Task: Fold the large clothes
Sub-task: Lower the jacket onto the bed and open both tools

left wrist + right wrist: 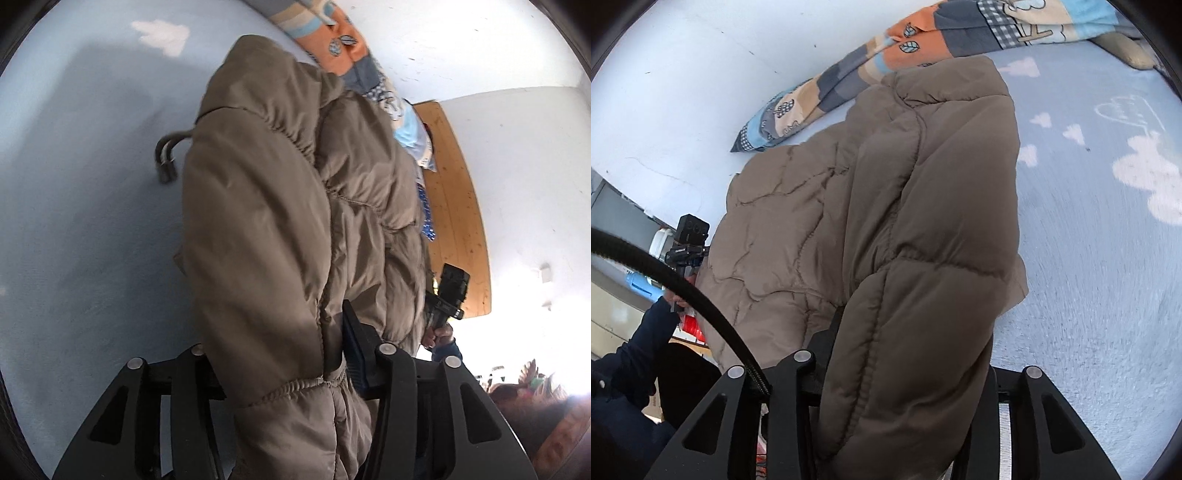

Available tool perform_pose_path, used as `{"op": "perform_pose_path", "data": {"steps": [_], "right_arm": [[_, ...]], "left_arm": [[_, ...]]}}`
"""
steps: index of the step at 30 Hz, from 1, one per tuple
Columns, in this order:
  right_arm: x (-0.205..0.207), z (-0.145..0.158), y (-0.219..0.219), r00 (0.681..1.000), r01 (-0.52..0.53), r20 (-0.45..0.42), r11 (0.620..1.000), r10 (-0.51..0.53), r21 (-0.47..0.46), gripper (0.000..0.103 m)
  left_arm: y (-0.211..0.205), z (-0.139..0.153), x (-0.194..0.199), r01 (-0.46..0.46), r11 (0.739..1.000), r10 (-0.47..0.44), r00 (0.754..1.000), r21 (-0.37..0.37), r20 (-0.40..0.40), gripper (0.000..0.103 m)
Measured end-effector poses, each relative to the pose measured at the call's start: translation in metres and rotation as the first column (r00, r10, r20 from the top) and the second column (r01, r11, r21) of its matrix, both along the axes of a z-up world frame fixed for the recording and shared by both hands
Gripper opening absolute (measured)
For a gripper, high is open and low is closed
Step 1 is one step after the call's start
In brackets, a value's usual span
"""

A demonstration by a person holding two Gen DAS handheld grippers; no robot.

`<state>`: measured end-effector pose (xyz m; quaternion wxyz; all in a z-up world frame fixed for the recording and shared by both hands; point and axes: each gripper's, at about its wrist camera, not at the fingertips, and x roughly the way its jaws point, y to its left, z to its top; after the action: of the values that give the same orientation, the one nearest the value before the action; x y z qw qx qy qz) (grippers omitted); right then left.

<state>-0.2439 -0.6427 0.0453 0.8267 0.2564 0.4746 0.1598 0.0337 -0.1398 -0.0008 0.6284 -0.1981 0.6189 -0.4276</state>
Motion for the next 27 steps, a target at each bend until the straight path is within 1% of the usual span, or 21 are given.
{"op": "perform_pose_path", "data": {"steps": [2, 3, 4, 6, 8, 9, 10, 11, 13, 14, 16, 17, 19, 20, 21, 22, 23, 24, 25, 26, 27], "right_arm": [[-0.001, 0.001, 0.002, 1.000, 0.011, -0.013, 1.000, -0.011, -0.010, 0.052], [0.000, -0.001, 0.003, 0.999, 0.022, -0.027, 1.000, -0.023, -0.019, 0.058], [0.001, -0.003, 0.003, 0.998, 0.039, -0.048, 0.999, -0.040, -0.022, 0.064], [0.001, -0.005, 0.001, 0.993, 0.074, -0.085, 0.996, -0.077, -0.043, 0.071], [-0.001, 0.002, 0.002, 0.990, 0.091, -0.098, 0.994, -0.097, -0.061, 0.072], [-0.005, 0.012, 0.003, 0.989, 0.103, -0.100, 0.990, -0.113, -0.099, 0.072], [-0.010, 0.021, 0.004, 0.988, 0.113, -0.090, 0.985, -0.126, -0.132, 0.072], [-0.018, 0.035, 0.007, 0.986, 0.133, -0.071, 0.972, -0.149, -0.193, 0.072], [-0.035, 0.057, 0.014, 0.981, 0.172, -0.034, 0.929, -0.193, -0.327, 0.072], [-0.048, 0.076, 0.025, 0.979, 0.195, 0.016, 0.901, -0.205, -0.386, 0.072], [-0.066, 0.104, 0.053, 0.978, 0.209, 0.106, 0.878, -0.181, -0.430, 0.074], [-0.073, 0.120, 0.081, 0.979, 0.185, 0.159, 0.885, -0.128, -0.428, 0.074], [-0.078, 0.137, 0.133, 0.975, 0.085, 0.222, 0.918, 0.003, -0.386, 0.074], [-0.078, 0.145, 0.171, 0.964, 0.008, 0.250, 0.931, 0.090, -0.366, 0.074], [-0.078, 0.149, 0.199, 0.954, -0.038, 0.265, 0.931, 0.142, -0.362, 0.074], [-0.077, 0.151, 0.217, 0.947, -0.059, 0.274, 0.931, 0.166, -0.359, 0.074], [-0.077, 0.154, 0.235, 0.939, -0.081, 0.287, 0.934, 0.188, -0.348, 0.074], [-0.076, 0.154, 0.242, 0.936, -0.075, 0.300, 0.939, 0.183, -0.337, 0.074], [-0.076, 0.154, 0.241, 0.937, -0.053, 0.309, 0.943, 0.161, -0.329, 0.074], [-0.075, 0.151, 0.236, 0.943, -0.023, 0.308, 0.946, 0.128, -0.323, 0.074], [-0.074, 0.148, 0.226, 0.948, 0.003, 0.302, 0.951, 0.096, -0.309, 0.074]], "left_arm": [[-0.002, 0.001, -0.009, -0.009, 1.000, 0.009, 1.000, 0.004, -0.004, 0.050], [-0.001, 0.000, -0.011, -0.014, 1.000, 0.014, 1.000, 0.007, -0.007, 0.052], [-0.002, -0.002, -0.011, -0.028, 0.999, 0.028, 1.000, 0.019, -0.013, 0.057], [0.002, -0.002, -0.014, -0.050, 0.998, 0.051, 0.998, 0.033, -0.027, 0.059], [0.010, 0.011, -0.023, -0.067, 0.997, 0.068, 0.997, 0.039, -0.022, 0.059], [0.013, 0.016, -0.026, -0.080, 0.996, 0.081, 0.997, 0.036, -0.019, 0.059], [0.025, 0.021, -0.033, -0.087, 0.996, 0.087, 0.996, 0.028, -0.017, 0.059], [0.032, 0.029, -0.038, -0.100, 0.995, 0.101, 0.995, 0.020, -0.011, 0.059], [0.042, 0.041, -0.047, -0.115, 0.993, 0.115, 0.993, 0.001, 0.006, 0.059], [0.049, 0.048, -0.054, -0.122, 0.992, 0.122, 0.992, -0.019, 0.013, 0.059], [0.059, 0.063, -0.067, -0.145, 0.987, 0.147, 0.989, -0.073, 0.020, 0.059], [0.063, 0.074, -0.075, -0.151, 0.983, 0.155, 0.987, -0.101, 0.034, 0.059], [0.067, 0.094, -0.091, -0.176, 0.979, 0.186, 0.978, -0.106, 0.090, 0.061], [0.069, 0.104, -0.102, -0.194, 0.976, 0.206, 0.970, -0.102, 0.126, 0.062], [0.071, 0.112, -0.113, -0.216, 0.972, 0.228, 0.961, -0.089, 0.156, 0.062], [0.072, 0.120, -0.126, -0.245, 0.968, 0.252, 0.944, -0.060, 0.211, 0.062], [0.072, 0.128, -0.141, -0.258, 0.966, 0.256, 0.929, -0.029, 0.266, 0.062], [0.071, 0.136, -0.160, -0.278, 0.961, 0.260, 0.907, 0.005, 0.332, 0.062], [0.074, 0.142, -0.173, -0.290, 0.957, 0.260, 0.889, 0.025, 0.378, 0.065], [0.073, 0.149, -0.191, -0.309, 0.950, 0.258, 0.860, 0.046, 0.440, 0.065], [0.076, 0.154, -0.204, -0.331, 0.942, 0.267, 0.835, 0.054, 0.481, 0.065]]}}
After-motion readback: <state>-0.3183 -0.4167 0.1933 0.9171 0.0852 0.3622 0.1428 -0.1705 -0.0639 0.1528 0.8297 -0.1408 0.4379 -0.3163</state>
